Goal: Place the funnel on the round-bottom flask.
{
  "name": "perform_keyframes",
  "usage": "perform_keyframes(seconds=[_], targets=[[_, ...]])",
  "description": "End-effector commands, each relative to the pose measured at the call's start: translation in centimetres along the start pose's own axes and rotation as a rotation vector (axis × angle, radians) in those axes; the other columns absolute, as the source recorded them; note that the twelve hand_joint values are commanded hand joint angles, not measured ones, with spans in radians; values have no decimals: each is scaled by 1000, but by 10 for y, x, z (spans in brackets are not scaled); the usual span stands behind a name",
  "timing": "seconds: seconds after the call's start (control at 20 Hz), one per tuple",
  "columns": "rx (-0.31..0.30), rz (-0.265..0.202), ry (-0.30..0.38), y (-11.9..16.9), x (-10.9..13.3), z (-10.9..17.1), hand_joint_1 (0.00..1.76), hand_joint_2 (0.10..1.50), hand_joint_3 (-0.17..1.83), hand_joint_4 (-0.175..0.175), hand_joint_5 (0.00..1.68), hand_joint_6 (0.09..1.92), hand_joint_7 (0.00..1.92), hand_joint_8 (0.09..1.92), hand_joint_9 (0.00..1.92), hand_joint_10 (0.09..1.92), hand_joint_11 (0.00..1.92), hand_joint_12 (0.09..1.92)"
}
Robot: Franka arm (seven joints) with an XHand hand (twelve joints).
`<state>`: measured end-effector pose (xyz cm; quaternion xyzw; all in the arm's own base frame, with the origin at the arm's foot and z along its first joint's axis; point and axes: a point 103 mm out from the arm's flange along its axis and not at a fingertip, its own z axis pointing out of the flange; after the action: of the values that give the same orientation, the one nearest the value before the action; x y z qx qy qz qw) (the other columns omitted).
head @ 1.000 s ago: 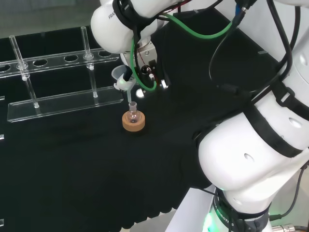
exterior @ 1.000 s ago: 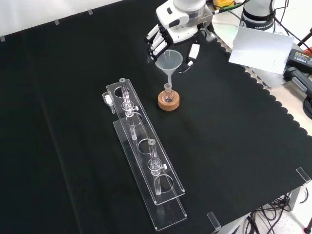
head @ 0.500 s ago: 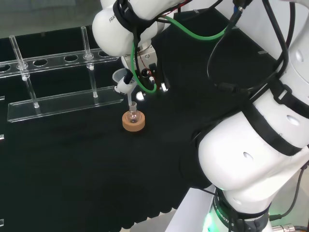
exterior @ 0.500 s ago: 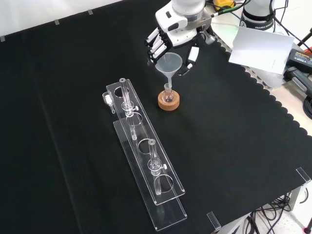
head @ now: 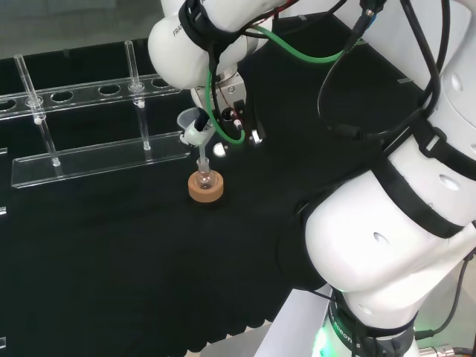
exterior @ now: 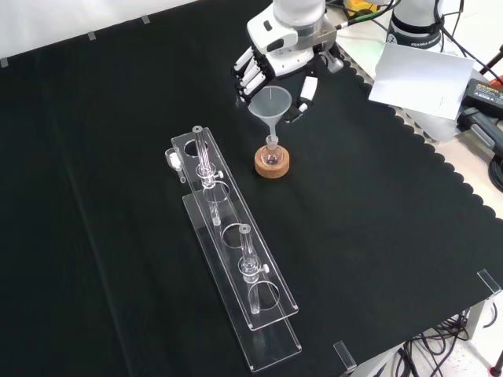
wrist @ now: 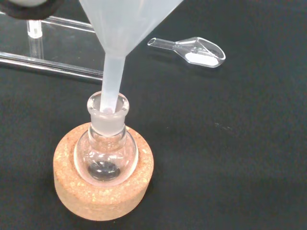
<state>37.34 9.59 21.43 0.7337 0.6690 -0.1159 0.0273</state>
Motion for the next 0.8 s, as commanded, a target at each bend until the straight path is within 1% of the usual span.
perform_keyframes(seconds=[0.05,0.55,0.75,0.8], targets=[[-12,-3,5,1,1,3,879,734,590,-35,977,712,775,688,970,399,610,1179],[-7,-3,-6,1,4,8,879,735,593,-36,974,714,763,690,958,401,611,1178],[-6,-5,9,3,0,13,878,735,593,-38,969,714,751,690,952,402,606,1177],[-8,-4,0,3,3,12,878,735,593,-38,968,714,748,690,950,402,605,1178]])
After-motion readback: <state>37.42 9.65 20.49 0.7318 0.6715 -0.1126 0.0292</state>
